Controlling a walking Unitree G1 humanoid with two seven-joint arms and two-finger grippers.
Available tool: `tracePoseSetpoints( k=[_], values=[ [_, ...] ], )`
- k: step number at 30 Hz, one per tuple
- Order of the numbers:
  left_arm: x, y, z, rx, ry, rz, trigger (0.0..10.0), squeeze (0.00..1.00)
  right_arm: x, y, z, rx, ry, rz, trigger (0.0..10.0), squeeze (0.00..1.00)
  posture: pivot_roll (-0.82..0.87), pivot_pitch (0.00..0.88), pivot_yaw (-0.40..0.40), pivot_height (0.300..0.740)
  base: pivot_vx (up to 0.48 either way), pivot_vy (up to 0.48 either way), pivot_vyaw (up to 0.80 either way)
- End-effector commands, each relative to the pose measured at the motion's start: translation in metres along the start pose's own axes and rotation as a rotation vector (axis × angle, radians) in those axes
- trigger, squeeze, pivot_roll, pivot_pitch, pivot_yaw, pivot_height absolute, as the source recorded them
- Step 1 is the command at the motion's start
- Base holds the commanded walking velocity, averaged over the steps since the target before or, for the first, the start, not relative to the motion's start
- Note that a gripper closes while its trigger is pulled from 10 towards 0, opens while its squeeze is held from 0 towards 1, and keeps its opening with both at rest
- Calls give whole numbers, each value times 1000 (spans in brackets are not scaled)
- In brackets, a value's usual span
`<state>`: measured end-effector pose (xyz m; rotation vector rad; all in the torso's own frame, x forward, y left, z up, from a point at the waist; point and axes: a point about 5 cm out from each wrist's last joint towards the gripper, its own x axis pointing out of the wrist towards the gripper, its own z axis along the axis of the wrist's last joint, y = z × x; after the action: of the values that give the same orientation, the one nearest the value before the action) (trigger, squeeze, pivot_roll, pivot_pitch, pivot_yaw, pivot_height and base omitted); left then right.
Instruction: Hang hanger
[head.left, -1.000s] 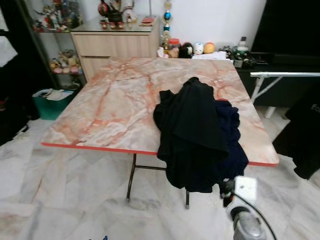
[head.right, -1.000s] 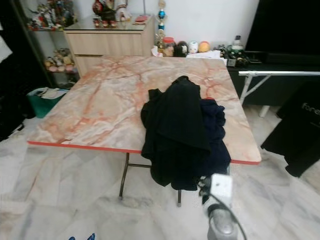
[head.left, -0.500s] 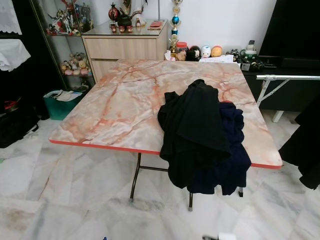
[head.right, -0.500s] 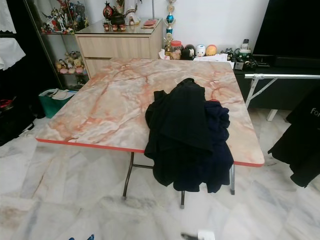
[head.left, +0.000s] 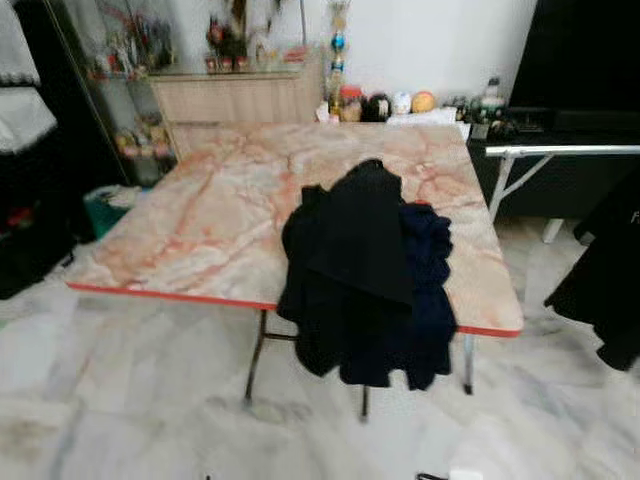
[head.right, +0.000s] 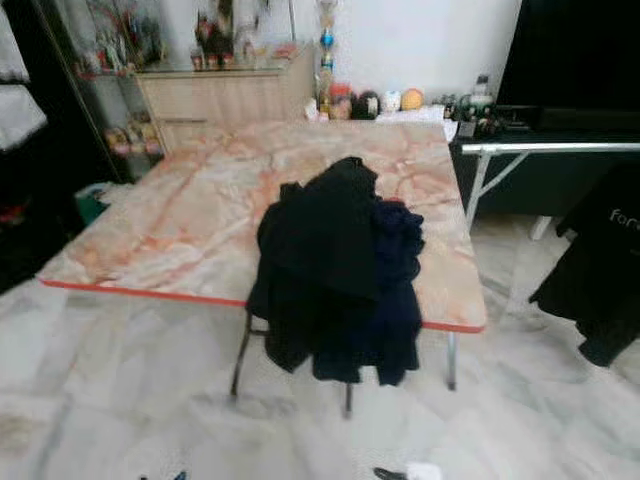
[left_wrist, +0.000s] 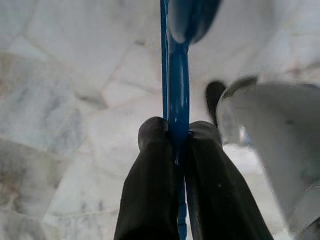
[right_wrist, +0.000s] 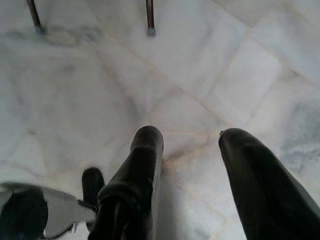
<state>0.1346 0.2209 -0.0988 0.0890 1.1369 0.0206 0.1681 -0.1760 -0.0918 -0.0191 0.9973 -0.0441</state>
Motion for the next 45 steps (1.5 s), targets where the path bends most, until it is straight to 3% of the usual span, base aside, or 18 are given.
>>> tracePoseSetpoints(
  k=[1,8,45],
  values=[
    [0,1,5,12,-12,-1,10000,0,-1,-3,-2,-15,-5,4,10000,0,-89,0,97,740,0,-480,0],
    [1,-3,3,-2,-11,-7,10000,0,-2,-8,-8,-53,22,9,10000,0,-67,0,72,740,0,-480,0],
    [0,-5,0,12,-8,-19,10000,0,-3,-12,-7,-22,-24,-54,10000,0,-86,0,78,740,0,-480,0]
  ],
)
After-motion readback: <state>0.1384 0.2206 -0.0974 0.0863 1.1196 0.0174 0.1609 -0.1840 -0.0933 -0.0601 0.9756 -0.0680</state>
